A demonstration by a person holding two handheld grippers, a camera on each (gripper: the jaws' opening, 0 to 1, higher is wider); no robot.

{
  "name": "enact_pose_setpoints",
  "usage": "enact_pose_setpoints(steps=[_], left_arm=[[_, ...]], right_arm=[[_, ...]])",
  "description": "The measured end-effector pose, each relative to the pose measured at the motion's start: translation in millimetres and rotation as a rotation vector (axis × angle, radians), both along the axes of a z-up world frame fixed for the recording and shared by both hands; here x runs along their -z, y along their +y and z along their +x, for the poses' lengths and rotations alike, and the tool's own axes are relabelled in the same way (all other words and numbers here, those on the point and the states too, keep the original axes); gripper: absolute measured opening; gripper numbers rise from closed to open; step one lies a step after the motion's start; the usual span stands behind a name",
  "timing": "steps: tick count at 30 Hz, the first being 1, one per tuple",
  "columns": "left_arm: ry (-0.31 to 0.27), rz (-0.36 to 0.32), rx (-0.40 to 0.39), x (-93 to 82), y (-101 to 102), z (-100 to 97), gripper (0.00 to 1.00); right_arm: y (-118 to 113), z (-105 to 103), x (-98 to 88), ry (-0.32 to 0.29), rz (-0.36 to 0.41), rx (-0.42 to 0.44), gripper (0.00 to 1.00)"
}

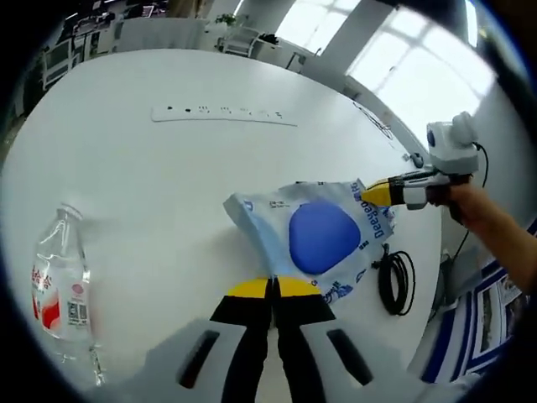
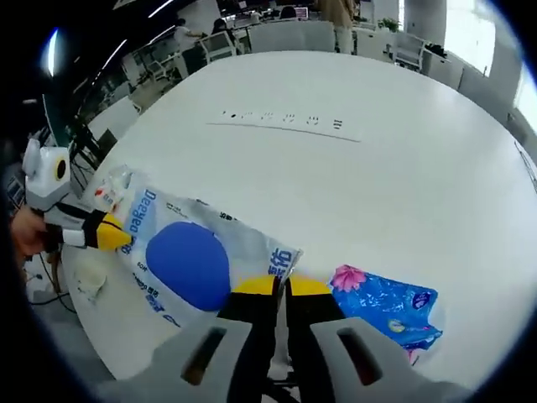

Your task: Arrange the tabletop items into an orderly group along one side of the table until the central work area is clear of visible clutter.

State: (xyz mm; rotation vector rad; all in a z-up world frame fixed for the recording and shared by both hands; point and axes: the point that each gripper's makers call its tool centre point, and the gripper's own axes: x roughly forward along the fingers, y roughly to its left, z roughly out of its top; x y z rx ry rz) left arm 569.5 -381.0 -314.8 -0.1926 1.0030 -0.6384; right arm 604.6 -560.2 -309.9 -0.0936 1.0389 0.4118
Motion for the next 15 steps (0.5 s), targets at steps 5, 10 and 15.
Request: enact_pose_setpoints(steps=[5,10,15], left_arm=[[0.016,-0.009,-0.008,7.3,-1.0,1.1,0.0],[0.03,-0.02,-0.025,12.4,1.1,1.4,0.0],[0.041,-0.033,-0.033,17.4,1.0,-0.2,0.0]], right_arm=[[-0.1,-0.5,6.1,0.002,-0.035,-0.021,0.01],[-0.3,0.1,10.4,0.011,-0.038,-0.013,0.01],[0.7,-1.3,13.9,0.019,-0.048,-0.008,0.01]])
